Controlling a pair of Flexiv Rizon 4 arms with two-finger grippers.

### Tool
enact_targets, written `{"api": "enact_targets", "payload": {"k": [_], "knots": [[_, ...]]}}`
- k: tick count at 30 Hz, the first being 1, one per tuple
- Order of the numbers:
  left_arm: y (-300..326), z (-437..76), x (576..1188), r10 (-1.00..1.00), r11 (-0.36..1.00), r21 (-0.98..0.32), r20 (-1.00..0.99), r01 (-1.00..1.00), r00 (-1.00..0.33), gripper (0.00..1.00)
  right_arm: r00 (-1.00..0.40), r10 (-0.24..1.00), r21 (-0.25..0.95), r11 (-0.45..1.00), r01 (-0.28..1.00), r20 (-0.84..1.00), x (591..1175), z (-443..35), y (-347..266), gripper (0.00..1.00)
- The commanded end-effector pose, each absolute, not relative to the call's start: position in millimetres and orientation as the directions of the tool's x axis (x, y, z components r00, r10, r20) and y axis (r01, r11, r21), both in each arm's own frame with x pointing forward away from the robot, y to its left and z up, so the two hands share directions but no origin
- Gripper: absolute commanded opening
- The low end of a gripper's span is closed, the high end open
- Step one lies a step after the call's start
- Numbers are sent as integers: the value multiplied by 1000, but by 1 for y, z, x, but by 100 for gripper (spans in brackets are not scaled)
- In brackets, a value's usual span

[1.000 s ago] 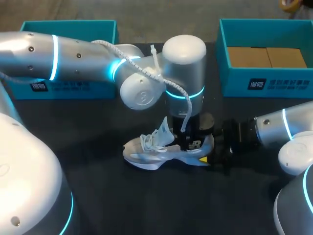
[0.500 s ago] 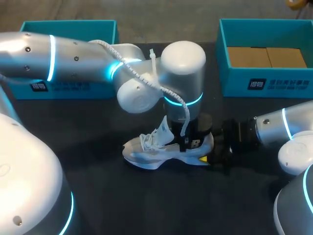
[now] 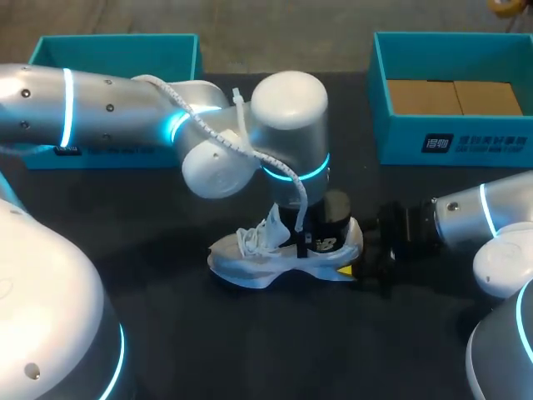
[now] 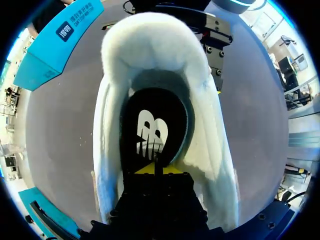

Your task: Take the shoe out of the shoebox, open the shoe tongue, remove and reinsert the insole, then place the shoe into the shoebox

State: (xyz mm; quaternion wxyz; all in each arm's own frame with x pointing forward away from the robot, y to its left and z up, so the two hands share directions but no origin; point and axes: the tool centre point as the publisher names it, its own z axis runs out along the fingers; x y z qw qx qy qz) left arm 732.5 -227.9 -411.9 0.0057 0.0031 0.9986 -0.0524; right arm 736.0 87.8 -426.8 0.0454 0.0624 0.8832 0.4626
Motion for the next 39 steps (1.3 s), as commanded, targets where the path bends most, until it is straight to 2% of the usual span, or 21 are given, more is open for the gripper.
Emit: {"api": "enact_targets", "payload": {"k": [1, 15, 39], "knots": [[-213, -406, 741, 20, 991, -131, 36, 15, -999, 0, -988, 154, 818, 571, 71, -23, 736, -427, 87, 0], [-208, -385, 734, 66, 981, -191, 139, 39, -988, 0, -988, 154, 818, 571, 71, -23, 736, -427, 87, 0], [-210, -348, 717, 145, 941, -326, 155, 88, -977, 0, -988, 154, 818, 571, 71, -23, 736, -427, 87, 0]]}}
